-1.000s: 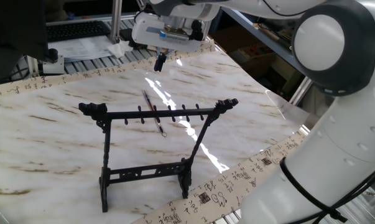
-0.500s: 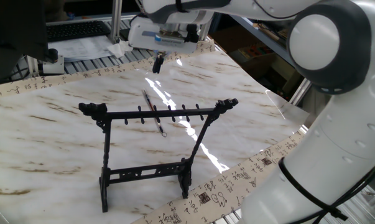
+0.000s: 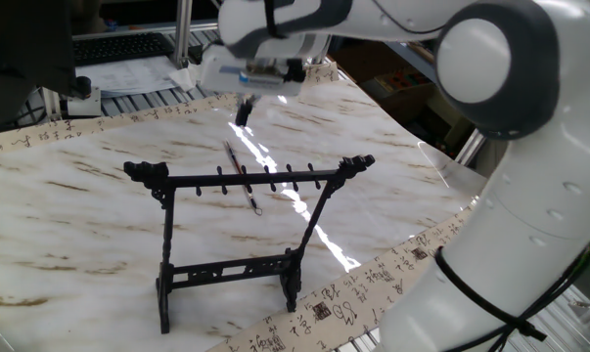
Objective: Place the brush on the pen rack
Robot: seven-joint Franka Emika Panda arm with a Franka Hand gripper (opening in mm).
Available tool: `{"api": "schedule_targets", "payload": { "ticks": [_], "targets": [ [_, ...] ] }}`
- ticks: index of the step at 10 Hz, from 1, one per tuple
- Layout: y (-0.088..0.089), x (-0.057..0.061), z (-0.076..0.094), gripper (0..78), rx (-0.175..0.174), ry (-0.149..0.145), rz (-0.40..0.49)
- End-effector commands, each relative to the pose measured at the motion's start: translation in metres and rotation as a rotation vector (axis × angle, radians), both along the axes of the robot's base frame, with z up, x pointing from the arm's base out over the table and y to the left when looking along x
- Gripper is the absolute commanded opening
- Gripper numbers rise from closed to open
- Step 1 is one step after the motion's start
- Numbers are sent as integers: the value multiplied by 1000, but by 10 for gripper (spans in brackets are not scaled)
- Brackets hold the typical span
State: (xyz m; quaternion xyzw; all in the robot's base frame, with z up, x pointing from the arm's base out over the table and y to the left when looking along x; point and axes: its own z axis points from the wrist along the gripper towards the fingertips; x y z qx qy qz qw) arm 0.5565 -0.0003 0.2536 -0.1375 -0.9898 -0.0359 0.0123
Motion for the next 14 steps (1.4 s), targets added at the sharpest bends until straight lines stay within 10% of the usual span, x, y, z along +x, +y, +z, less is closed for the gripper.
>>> {"api": "schedule_targets", "payload": {
  "ticks": [1,7,14],
  "targets": [
    [1,14,-59,0,-55,-57,101],
    [-13,20,-111,0,-58,-101,136],
    [-33,22,-125,0,-46,-101,154]
  ]
}}
